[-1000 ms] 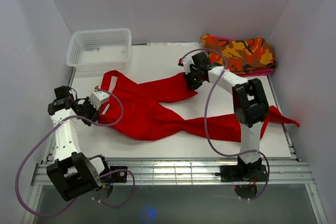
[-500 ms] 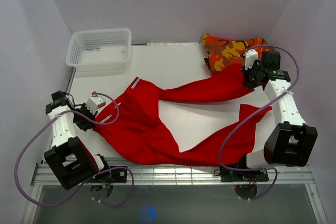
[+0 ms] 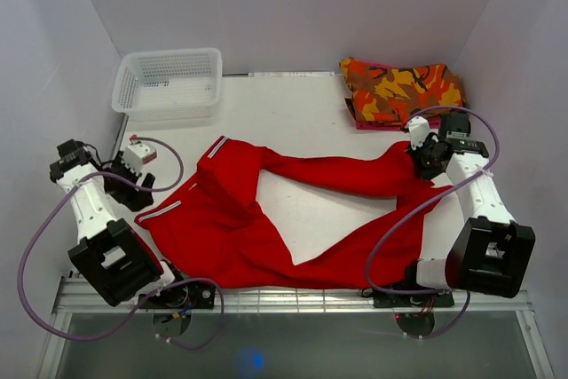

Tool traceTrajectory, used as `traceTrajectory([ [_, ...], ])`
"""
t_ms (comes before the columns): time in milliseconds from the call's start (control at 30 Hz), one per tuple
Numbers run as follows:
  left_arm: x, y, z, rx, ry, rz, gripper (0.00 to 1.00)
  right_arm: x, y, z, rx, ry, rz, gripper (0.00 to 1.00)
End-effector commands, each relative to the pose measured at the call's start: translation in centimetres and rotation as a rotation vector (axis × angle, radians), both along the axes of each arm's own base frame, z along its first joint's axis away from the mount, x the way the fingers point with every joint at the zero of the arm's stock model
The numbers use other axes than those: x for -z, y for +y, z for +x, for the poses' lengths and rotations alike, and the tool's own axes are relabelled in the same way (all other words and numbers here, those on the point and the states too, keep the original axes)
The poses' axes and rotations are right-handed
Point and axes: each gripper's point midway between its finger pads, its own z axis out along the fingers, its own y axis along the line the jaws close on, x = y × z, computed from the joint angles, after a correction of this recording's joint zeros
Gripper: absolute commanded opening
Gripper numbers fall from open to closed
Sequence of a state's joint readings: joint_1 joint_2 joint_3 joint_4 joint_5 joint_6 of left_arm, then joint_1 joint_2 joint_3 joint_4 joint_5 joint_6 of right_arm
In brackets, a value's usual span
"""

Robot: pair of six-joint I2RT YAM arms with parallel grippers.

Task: Fold and stack the trousers
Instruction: Flatten the trousers out

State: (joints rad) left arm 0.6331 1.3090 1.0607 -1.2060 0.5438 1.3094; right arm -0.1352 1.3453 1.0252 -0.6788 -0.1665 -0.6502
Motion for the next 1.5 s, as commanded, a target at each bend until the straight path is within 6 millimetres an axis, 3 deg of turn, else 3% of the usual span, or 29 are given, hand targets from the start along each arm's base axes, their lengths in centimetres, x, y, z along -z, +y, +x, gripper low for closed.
traceTrajectory([
  [0,-7.3,-2.5,4.7,-0.006,-0.262,-0.192,0.87,-1.4,-0.8,-0.5,-0.054,-0.078,-0.07,0.08],
  [67,-9.9,-3.1,7.1,-0.006,-0.33,-0.278,0.89,-1.5,-1.0,-0.5,-0.067,-0.096,-0.086,0.08],
  [100,-10.4,-5.1,8.2,0.029,-0.324,-0.334,0.89,-1.7,-1.0,-0.5,-0.068,-0.105,-0.088,0.08],
  [133,-10.0,-5.8,9.6,-0.013,-0.281,-0.386,0.89,-1.8,-0.8,-0.4,-0.076,-0.112,-0.08,0.08],
  [167,-9.9,-7.9,10.5,0.027,-0.255,-0.408,0.89,-2.0,-0.7,-0.3,-0.075,-0.117,-0.073,0.08],
  [233,-9.5,-9.3,12.7,-0.02,-0.236,-0.46,0.89,-2.5,-0.5,0.3,-0.079,-0.131,-0.058,0.08],
  [267,-8.3,-11.1,13.3,-0.012,-0.195,-0.489,0.9,-2.6,-0.4,0.5,-0.078,-0.13,-0.05,0.08],
  [467,-5.4,-15.1,17.9,-0.09,-0.114,-0.582,0.9,-4.2,-0.1,1.8,-0.086,-0.158,-0.027,0.08],
  [500,-4.1,-15.8,18.7,-0.092,-0.09,-0.583,0.88,-4.5,0.0,2.0,-0.086,-0.164,-0.027,0.08],
  [567,-2.8,-16.5,19.3,-0.117,-0.049,-0.597,0.82,-4.8,0.0,2.2,-0.086,-0.172,-0.026,0.08],
  [600,-1.1,-16.9,19.5,-0.133,-0.008,-0.596,0.79,-5.0,-0.1,2.3,-0.085,-0.175,-0.026,0.08],
  [700,1.0,-17.0,20.1,-0.186,0.055,-0.6,0.57,-5.6,-0.1,2.6,-0.081,-0.194,-0.029,0.08],
  [733,1.1,-16.9,20.2,-0.196,0.059,-0.597,0.46,-5.6,-0.2,2.8,-0.08,-0.199,-0.033,0.08],
  [833,1.9,-16.2,20.1,-0.233,0.078,-0.575,0.32,-5.7,-0.5,3.2,-0.079,-0.212,-0.052,0.08],
  [867,2.1,-15.7,19.9,-0.248,0.085,-0.577,0.2,-5.7,-0.6,3.3,-0.079,-0.209,-0.051,0.08],
  [900,1.9,-15.4,19.7,-0.252,0.086,-0.586,0.15,-5.6,-0.6,3.5,-0.078,-0.203,-0.053,0.08],
  [933,1.7,-14.2,19.5,-0.283,0.089,-0.598,0.01,-5.4,-0.8,3.6,-0.068,-0.193,-0.055,0.08],
  [967,1.3,-14.4,19.4,-0.277,0.086,-0.607,0.0,-5.3,-0.9,3.7,-0.063,-0.188,-0.057,0.08],
  [1133,-1.3,-7.7,19.1,-0.407,-0.02,-0.64,0.0,-5.0,-1.8,3.8,-0.056,-0.202,-0.082,0.08],
  [1167,-2.2,-5.6,19.0,-0.444,-0.062,-0.631,0.0,-5.3,-2.0,4.2,-0.058,-0.225,-0.087,0.08],
  [1267,-3.0,-2.2,18.7,-0.497,-0.12,-0.594,0.0,-5.2,-1.9,4.4,-0.091,-0.247,-0.088,0.08],
  [1300,-3.2,-1.9,18.5,-0.494,-0.122,-0.601,0.0,-5.2,-1.8,4.7,-0.099,-0.259,-0.089,0.08],
  [1333,-4.2,-2.7,18.1,-0.445,-0.104,-0.659,0.0,-5.3,-1.6,4.7,-0.118,-0.265,-0.081,0.08],
  [1367,-4.4,-3.1,17.9,-0.41,-0.098,-0.672,0.04,-5.2,-1.3,4.8,-0.125,-0.266,-0.071,0.08],
  [1400,-4.9,-3.7,17.7,-0.394,-0.083,-0.712,0.2,-4.8,-1.2,4.7,-0.13,-0.251,-0.06,0.08],
  [1433,-5.1,-4.5,17.5,-0.378,-0.067,-0.755,0.47,-4.7,-0.9,4.7,-0.138,-0.248,-0.047,0.08],
  [1467,-5.7,-5.5,17.2,-0.344,-0.058,-0.809,0.57,-4.6,-0.8,4.6,-0.141,-0.242,-0.039,0.08],
])
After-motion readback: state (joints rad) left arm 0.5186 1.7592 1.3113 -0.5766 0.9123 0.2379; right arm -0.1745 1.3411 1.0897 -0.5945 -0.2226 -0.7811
